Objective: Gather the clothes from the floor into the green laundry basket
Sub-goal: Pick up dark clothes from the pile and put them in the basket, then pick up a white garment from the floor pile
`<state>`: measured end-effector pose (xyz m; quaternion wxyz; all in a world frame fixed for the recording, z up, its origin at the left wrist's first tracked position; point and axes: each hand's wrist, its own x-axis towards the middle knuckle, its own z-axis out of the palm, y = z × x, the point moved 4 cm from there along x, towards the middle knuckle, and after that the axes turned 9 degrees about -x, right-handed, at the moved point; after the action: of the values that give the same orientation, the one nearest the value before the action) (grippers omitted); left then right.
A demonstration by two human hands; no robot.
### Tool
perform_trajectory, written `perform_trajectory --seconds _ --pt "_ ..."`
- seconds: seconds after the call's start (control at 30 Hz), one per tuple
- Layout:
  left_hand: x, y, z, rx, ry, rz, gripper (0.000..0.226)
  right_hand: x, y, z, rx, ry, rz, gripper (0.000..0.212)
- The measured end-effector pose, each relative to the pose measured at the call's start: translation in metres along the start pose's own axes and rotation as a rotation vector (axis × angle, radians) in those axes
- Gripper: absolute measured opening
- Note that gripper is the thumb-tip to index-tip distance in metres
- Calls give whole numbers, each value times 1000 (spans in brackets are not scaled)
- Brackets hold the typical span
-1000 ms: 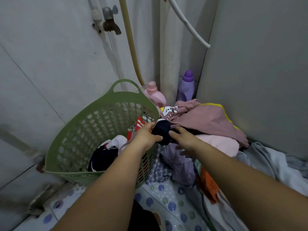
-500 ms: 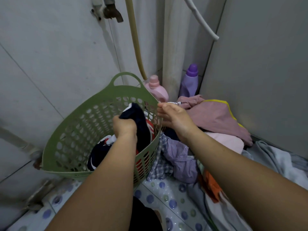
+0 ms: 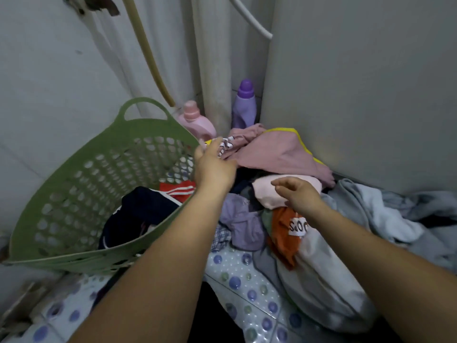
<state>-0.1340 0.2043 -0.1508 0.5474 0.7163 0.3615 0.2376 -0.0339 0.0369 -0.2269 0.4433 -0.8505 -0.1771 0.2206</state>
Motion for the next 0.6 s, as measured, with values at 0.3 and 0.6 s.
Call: perform_trajectory --seconds 0.3,0.6 --pt "-77 -40 121 237 -495 -28 60 -46 90 -72 -249 20 155 23" --pt "-135 -89 145 253 -688 -121 56 -91 142 -74 -768 -55 250 56"
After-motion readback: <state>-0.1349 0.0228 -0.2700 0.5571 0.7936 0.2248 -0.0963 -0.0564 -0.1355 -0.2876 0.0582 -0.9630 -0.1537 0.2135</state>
